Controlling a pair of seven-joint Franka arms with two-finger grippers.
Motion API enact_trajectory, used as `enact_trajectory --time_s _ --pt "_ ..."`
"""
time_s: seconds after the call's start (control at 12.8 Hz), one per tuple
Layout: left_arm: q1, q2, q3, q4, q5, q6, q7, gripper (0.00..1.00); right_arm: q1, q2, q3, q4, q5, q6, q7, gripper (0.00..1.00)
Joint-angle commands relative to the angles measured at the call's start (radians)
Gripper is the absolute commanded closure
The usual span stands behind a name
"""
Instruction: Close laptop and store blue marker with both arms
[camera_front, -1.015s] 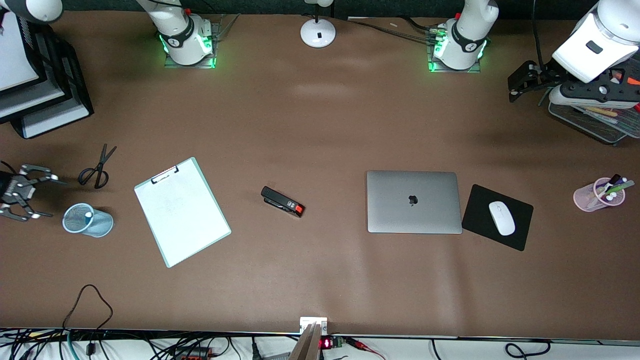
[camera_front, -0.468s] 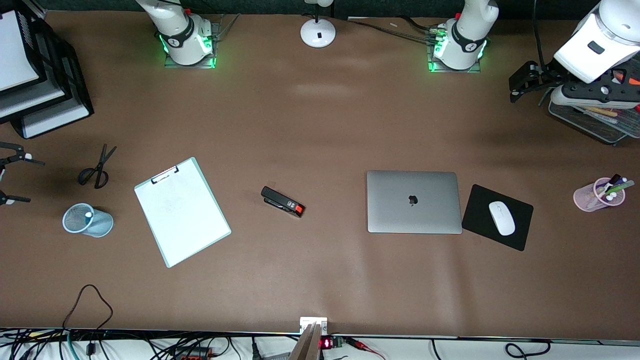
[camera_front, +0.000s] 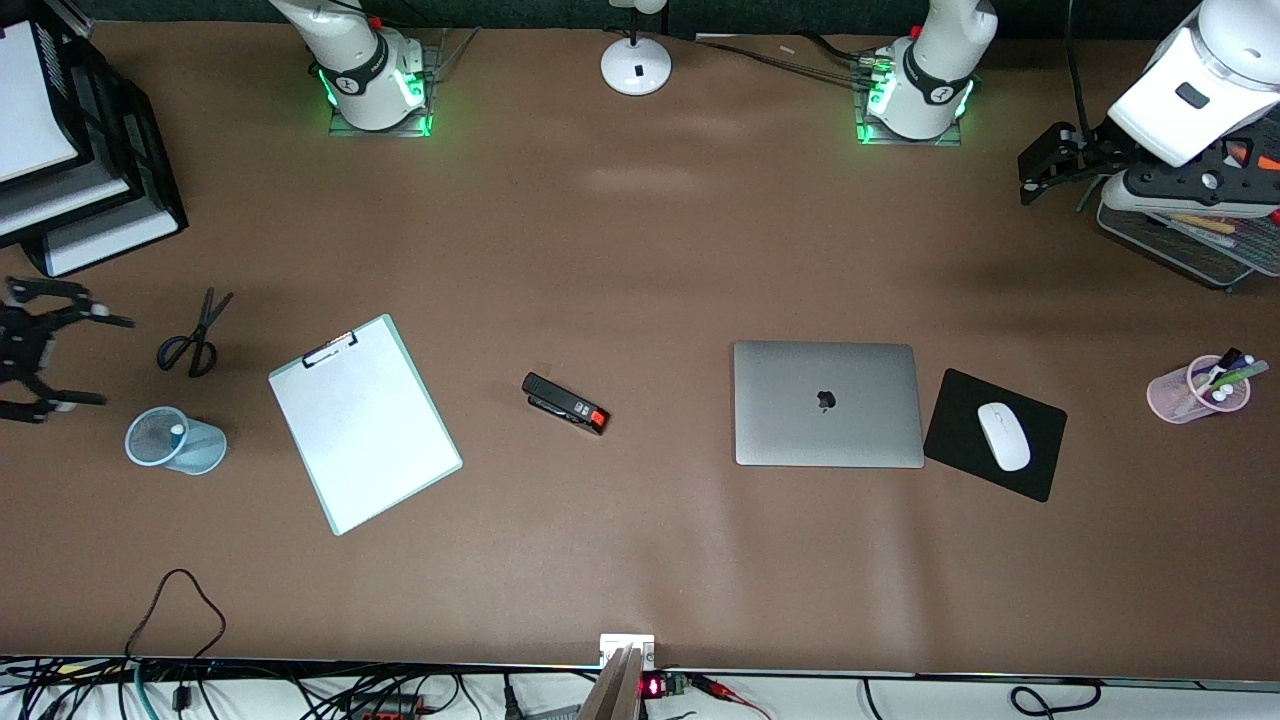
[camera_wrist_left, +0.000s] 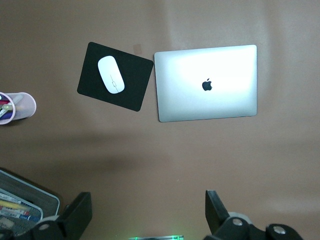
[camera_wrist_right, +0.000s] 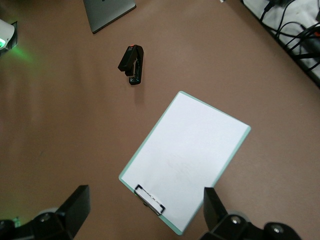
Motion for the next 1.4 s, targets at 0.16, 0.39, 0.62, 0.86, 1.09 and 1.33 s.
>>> enact_trajectory --time_s 0.16,0.39,0.62,0.86,1.09,1.33 --pt "0.011 -0.005 0.004 -0.008 -0.026 0.008 0.028 0.0 0.105 -0.071 -0.006 -0.059 -0.122 0.021 0.312 0.0" --pt "0.013 -0.005 0.004 -0.01 -0.026 0.008 0.028 0.0 0.2 -0.172 -0.006 -0.161 -0.271 0.076 0.543 0.0" --pt "0.013 -0.004 0.004 -0.01 -0.026 0.009 0.028 0.0 0.26 -0.246 -0.007 -0.247 -0.299 0.069 0.844 0.0" --pt "0.013 -0.004 0.004 -0.01 -0.026 0.009 0.028 0.0 0.271 -0.272 -0.007 -0.256 -0.364 0.041 1.008 0.0" --pt "0.013 -0.004 0.003 -0.013 -0.026 0.009 0.028 0.0 0.263 -0.322 -0.01 -0.252 -0.43 -0.072 1.263 0.0" --pt "0.013 -0.004 0.003 -0.014 -0.026 0.009 0.028 0.0 0.252 -0.384 -0.012 -0.252 -0.588 -0.123 1.285 0.0"
